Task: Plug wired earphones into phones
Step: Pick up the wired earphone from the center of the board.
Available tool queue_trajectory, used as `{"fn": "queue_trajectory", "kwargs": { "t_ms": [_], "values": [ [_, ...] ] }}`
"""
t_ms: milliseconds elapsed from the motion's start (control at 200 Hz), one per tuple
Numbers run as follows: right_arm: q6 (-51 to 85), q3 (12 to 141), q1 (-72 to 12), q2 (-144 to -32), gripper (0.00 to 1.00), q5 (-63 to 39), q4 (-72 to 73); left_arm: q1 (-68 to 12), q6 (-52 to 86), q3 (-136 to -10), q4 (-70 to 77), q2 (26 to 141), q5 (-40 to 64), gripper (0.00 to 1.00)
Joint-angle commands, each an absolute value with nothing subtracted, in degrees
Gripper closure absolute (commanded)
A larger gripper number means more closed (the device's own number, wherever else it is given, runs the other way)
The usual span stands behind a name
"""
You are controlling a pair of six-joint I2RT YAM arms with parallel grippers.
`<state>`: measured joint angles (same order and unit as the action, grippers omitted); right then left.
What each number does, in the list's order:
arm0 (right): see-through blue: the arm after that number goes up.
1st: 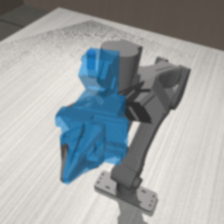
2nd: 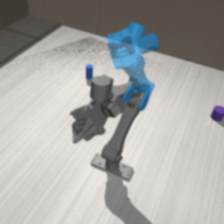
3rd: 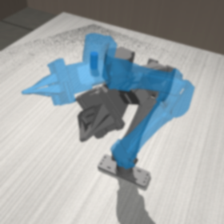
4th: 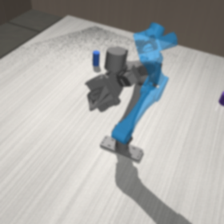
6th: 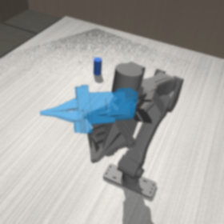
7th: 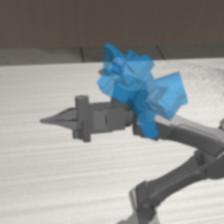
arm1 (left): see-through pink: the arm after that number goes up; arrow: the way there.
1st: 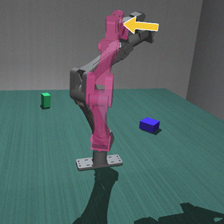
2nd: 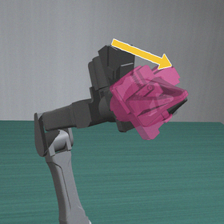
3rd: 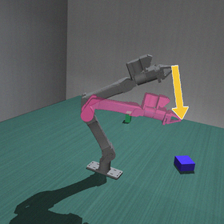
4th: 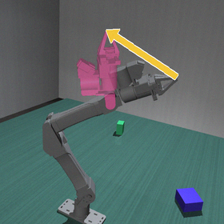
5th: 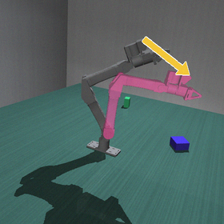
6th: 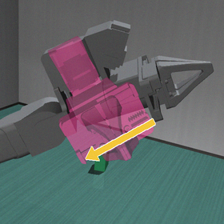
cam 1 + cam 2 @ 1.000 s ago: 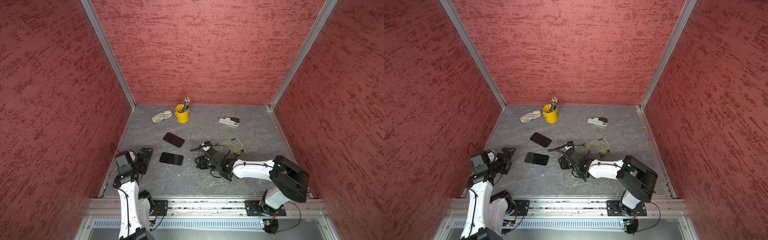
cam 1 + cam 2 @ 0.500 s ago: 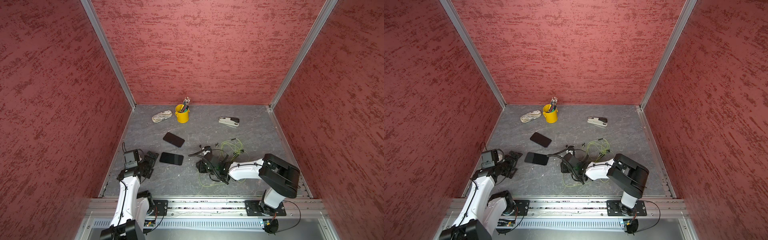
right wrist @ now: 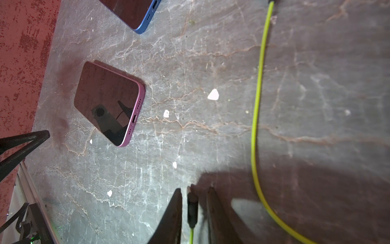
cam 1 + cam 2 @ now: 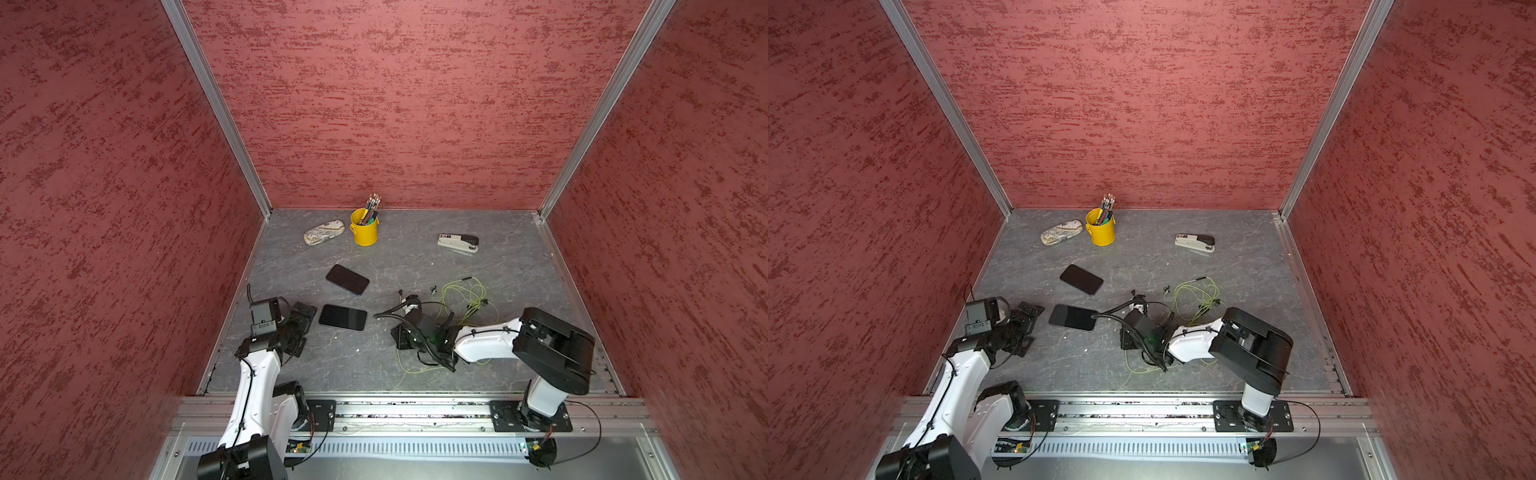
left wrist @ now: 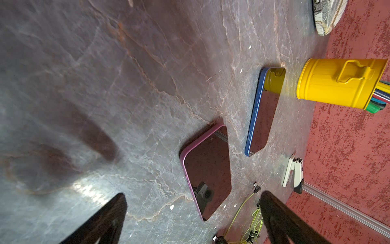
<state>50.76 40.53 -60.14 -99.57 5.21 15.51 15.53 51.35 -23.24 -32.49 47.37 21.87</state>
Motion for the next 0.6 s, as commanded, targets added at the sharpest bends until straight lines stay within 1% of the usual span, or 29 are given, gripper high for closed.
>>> {"fn": "queue_trajectory", "kwargs": {
  "t_ms": [0, 90, 130, 220, 265, 386, 471, 596],
  "values": [
    [51.3, 40.8, -60.7, -100.6, 0.80, 6.2, 16.3, 14.8, 52.0, -24.2, -31.9, 47.5, 20.3, 0.00],
    [51.2, 40.7, -60.8, -100.6, 0.80, 6.3, 16.3, 14.4, 52.1, -24.6, -32.4, 47.9, 19.4, 0.00],
    [51.1, 40.7, -60.9, -100.6, 0.83, 6.4, 16.3, 14.2, 52.2, -24.8, -32.8, 48.1, 19.0, 0.00],
    [51.0, 40.7, -61.1, -100.3, 0.83, 6.5, 16.3, 13.8, 52.7, -25.2, -33.3, 48.5, 18.3, 0.00],
    [50.9, 40.6, -61.1, -100.2, 0.86, 6.6, 16.3, 13.3, 52.9, -25.4, -33.6, 48.8, 17.9, 0.00],
    [50.9, 40.5, -61.3, -98.7, 0.88, 7.0, 16.3, 10.5, 53.2, -27.4, -36.9, 49.7, 13.3, 0.00],
    [50.6, 39.9, -61.3, -96.5, 0.89, 7.6, 17.0, 5.6, 58.1, -30.5, -42.9, 50.2, 5.3, 0.01],
    [50.0, 39.3, -61.4, -93.4, 0.92, 9.5, 19.5, -7.8, 69.1, -34.7, -47.0, 53.1, -4.1, 0.00]
  ]
}}
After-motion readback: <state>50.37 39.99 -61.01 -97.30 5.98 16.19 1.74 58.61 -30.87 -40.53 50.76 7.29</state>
